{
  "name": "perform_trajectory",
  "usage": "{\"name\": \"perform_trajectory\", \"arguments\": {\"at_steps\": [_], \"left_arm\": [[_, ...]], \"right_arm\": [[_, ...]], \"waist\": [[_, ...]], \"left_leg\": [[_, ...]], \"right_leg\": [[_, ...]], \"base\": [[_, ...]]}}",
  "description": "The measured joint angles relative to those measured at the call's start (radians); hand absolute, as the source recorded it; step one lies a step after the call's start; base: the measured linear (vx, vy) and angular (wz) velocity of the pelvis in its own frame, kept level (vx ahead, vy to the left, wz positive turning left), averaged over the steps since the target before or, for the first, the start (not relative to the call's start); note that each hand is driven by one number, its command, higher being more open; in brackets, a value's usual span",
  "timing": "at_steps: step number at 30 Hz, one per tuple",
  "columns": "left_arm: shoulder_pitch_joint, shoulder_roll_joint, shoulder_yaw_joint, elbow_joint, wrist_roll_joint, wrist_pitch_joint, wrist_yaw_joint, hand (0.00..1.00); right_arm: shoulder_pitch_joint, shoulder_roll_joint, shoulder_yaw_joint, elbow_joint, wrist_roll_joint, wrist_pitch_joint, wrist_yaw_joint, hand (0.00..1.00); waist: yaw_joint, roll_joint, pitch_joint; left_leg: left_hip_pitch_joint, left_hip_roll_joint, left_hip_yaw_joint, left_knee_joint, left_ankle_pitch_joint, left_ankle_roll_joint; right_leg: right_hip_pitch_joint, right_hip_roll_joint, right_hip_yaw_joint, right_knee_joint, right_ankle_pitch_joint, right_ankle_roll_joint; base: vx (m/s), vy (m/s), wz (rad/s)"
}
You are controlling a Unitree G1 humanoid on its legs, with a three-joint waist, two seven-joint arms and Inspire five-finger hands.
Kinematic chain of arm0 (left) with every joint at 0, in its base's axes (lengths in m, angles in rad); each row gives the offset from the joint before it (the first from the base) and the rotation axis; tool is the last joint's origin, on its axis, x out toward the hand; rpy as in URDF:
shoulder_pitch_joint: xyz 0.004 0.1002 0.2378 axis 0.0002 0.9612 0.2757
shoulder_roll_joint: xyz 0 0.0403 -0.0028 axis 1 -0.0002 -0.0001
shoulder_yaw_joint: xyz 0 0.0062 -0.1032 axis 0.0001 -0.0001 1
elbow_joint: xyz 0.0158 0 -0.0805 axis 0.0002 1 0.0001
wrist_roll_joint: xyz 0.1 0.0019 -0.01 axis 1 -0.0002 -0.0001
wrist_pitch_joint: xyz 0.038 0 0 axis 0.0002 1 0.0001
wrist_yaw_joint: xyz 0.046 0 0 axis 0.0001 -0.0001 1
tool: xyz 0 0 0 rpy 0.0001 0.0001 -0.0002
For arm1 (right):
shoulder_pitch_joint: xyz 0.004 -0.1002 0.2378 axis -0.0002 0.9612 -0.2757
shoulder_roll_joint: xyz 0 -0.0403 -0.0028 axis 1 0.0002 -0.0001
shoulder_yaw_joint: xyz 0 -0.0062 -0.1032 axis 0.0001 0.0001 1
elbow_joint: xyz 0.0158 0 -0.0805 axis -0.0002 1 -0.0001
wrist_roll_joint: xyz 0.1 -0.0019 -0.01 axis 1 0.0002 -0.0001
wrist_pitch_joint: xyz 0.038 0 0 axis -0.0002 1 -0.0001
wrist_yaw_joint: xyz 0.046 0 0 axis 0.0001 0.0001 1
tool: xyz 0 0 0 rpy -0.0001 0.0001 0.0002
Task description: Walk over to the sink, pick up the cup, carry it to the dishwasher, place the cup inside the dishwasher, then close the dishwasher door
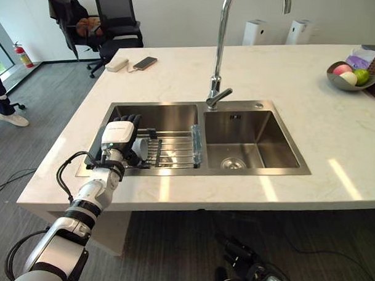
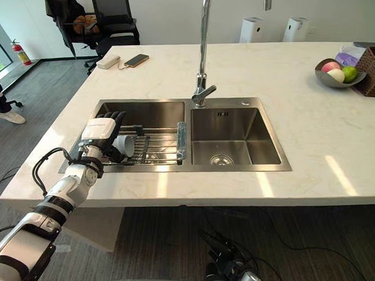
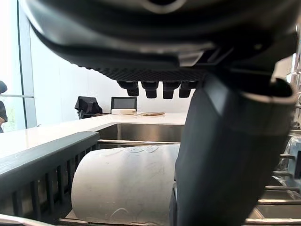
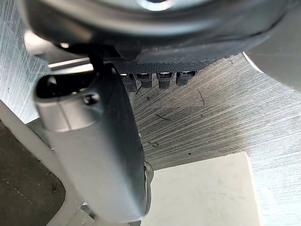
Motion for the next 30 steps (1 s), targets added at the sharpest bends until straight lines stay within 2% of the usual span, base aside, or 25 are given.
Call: {"name": "perform_trajectory", "arguments": {"at_steps": [4, 10, 13, 15, 16, 22, 25, 30], "left_arm": [[-0.029, 0.0, 0.008, 0.025, 0.002, 0.0, -0.075, 1.0], [-0.097, 0.011, 0.017, 0.109, -0.024, 0.003, -0.252, 1.0], [-0.116, 0.035, 0.018, 0.126, -0.099, 0.003, -0.333, 1.0], [-0.121, 0.041, 0.018, 0.126, -0.114, 0.002, -0.351, 1.0], [-0.123, 0.045, 0.021, 0.13, -0.135, 0.001, -0.359, 0.0], [-0.16, 0.047, 0.079, 0.162, -0.138, -0.01, -0.368, 0.0], [-0.166, 0.05, 0.077, 0.176, -0.139, -0.014, -0.366, 0.0], [-0.156, 0.043, 0.077, 0.204, -0.139, -0.054, -0.26, 0.0]], "right_arm": [[-0.005, -0.001, 0.001, -0.005, 0.0, 0.019, 0.0, 1.0], [-0.024, -0.003, 0.001, -0.01, 0.0, 0.058, 0.0, 1.0], [-0.028, -0.012, 0.001, -0.021, 0.0, 0.074, 0.0, 1.0], [-0.03, -0.021, 0.001, -0.023, 0.0, 0.081, 0.0, 1.0], [-0.032, -0.022, 0.001, -0.024, 0.001, 0.084, 0.0, 1.0], [-0.04, -0.03, 0.002, -0.014, 0.004, 0.086, 0.001, 1.0], [-0.048, -0.036, 0.009, -0.004, 0.006, 0.086, 0.001, 1.0], [-0.063, -0.042, 0.021, 0.015, 0.01, 0.087, 0.0, 1.0]], "waist": [[-0.007, 0.0, 0.0], [-0.025, 0.006, 0.001], [-0.033, 0.017, 0.008], [-0.033, 0.023, 0.008], [-0.034, 0.026, 0.009], [-0.039, 0.032, 0.009], [-0.041, 0.04, 0.009], [-0.04, 0.044, 0.012]], "left_leg": [[0.001, 0.003, 0.009, 0.0, -0.001, -0.001], [-0.006, 0.004, 0.024, 0.001, -0.006, -0.005], [-0.006, 0.004, 0.028, 0.002, -0.011, -0.006], [-0.007, 0.004, 0.029, 0.002, -0.012, -0.007], [-0.007, 0.004, 0.03, 0.004, -0.013, -0.008], [-0.013, 0.009, 0.03, 0.019, -0.018, -0.009], [-0.013, 0.011, 0.03, 0.022, -0.02, -0.011], [-0.015, 0.016, 0.025, 0.031, -0.023, -0.01]], "right_leg": [[-0.004, 0.005, 0.007, -0.003, 0.0, 0.0], [-0.019, 0.01, 0.023, -0.004, 0.001, -0.001], [-0.022, 0.011, 0.028, -0.004, 0.001, -0.001], [-0.023, 0.011, 0.029, -0.004, 0.001, -0.001], [-0.024, 0.012, 0.03, -0.004, 0.001, -0.001], [-0.023, 0.012, 0.031, -0.005, 0.002, -0.001], [-0.022, 0.014, 0.032, -0.005, 0.002, -0.002], [-0.017, 0.015, 0.027, -0.005, 0.003, -0.002]], "base": [[-0.04, -0.03, -0.07], [-0.02, -0.02, -0.08], [-0.02, -0.013, -0.05], [-0.03, -0.013, -0.03], [-0.04, -0.013, -0.03], [-0.06, -0.022, -0.01], [-0.04, -0.017, -0.01], [-0.05, -0.023, 0.03]]}}
